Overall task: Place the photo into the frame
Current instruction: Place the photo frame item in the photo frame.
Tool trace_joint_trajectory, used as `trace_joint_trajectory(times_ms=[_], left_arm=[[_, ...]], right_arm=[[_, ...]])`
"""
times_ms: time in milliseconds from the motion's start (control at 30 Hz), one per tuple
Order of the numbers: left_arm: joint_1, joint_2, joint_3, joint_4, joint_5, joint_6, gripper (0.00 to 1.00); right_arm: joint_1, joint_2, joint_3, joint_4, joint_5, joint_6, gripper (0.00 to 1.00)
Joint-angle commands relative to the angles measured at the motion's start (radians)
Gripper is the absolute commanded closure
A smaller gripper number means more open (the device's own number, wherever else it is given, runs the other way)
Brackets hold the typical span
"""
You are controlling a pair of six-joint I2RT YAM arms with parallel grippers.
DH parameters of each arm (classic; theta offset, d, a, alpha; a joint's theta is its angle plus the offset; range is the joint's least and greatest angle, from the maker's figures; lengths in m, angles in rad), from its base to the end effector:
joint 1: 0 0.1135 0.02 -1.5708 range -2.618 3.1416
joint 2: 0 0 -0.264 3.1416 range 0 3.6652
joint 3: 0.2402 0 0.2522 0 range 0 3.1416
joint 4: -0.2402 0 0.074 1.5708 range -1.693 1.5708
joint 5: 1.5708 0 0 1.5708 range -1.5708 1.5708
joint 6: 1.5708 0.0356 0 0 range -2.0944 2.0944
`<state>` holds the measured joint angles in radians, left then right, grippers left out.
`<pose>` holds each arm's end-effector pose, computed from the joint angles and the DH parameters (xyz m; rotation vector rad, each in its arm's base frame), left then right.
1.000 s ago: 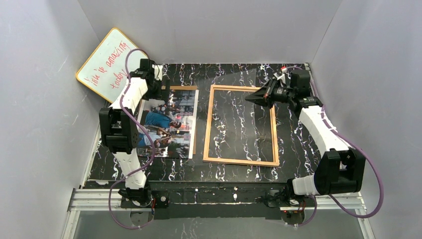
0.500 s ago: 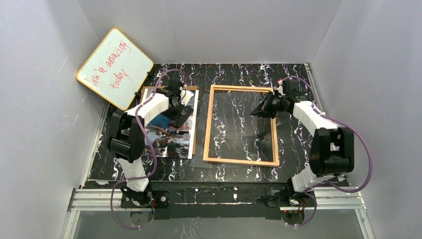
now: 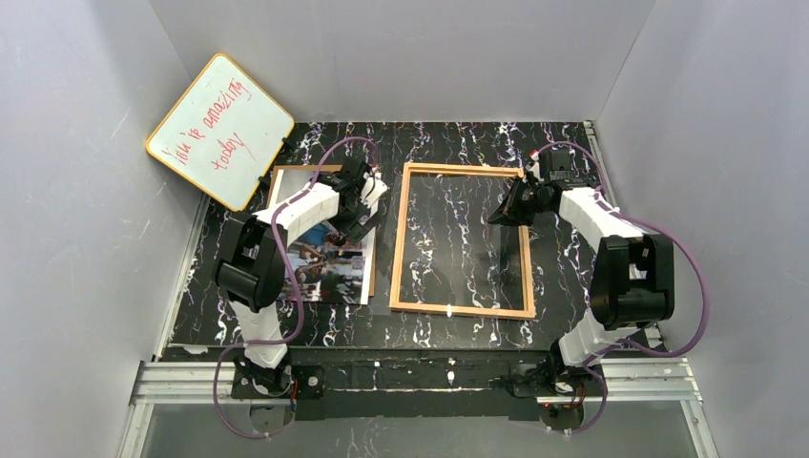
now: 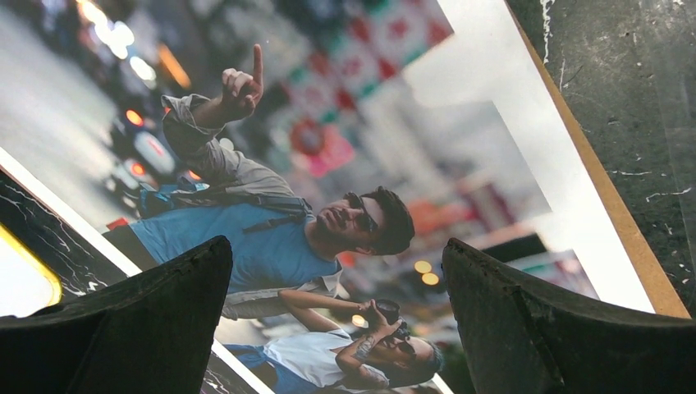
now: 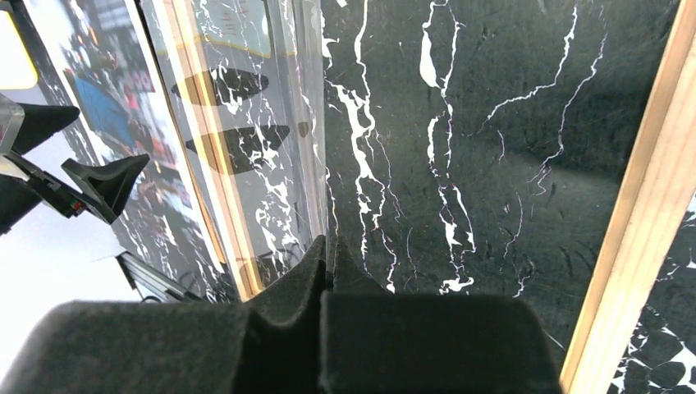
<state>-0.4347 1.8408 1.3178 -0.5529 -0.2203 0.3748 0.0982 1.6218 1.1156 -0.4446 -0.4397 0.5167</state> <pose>0.3518 -0.1548 0.2019 0.9676 2.4450 0.2707 0.3354 0.0483 0.2244 0.3538 2.5514 0.7963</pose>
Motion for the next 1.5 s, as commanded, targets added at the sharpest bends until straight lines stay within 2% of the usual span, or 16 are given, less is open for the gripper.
trace_joint_trajectory(times_ms=[0,133,367,533,700,933,1467], left_arm=[[-0.013,0.011,0.030,-0.013,-0.033,0.016,0.02],[-0.020,0.008,0.035,-0.019,-0.032,0.016,0.02],[-0.024,0.008,0.044,-0.028,-0.030,0.016,0.02],[-0.026,0.007,0.045,-0.031,-0.031,0.019,0.02],[-0.026,0.006,0.041,-0.031,-0.030,0.015,0.02],[-0.026,0.003,0.037,-0.032,-0.030,0.014,0.02],[-0.026,-0.005,0.032,-0.036,-0.033,0.015,0.02]], right_arm=[[-0.005,-0.063,0.001,0.076,0.002,-0.073,0.99],[-0.005,-0.056,0.003,0.101,0.021,-0.124,0.99],[-0.005,0.042,0.096,0.019,0.049,-0.156,0.99],[-0.005,0.056,0.074,0.062,0.028,-0.187,0.99],[-0.006,0.069,0.097,0.037,0.105,-0.214,0.99],[-0.006,0.075,0.129,0.032,0.136,-0.266,0.99],[-0.007,0.127,0.220,-0.007,0.132,-0.279,0.99]])
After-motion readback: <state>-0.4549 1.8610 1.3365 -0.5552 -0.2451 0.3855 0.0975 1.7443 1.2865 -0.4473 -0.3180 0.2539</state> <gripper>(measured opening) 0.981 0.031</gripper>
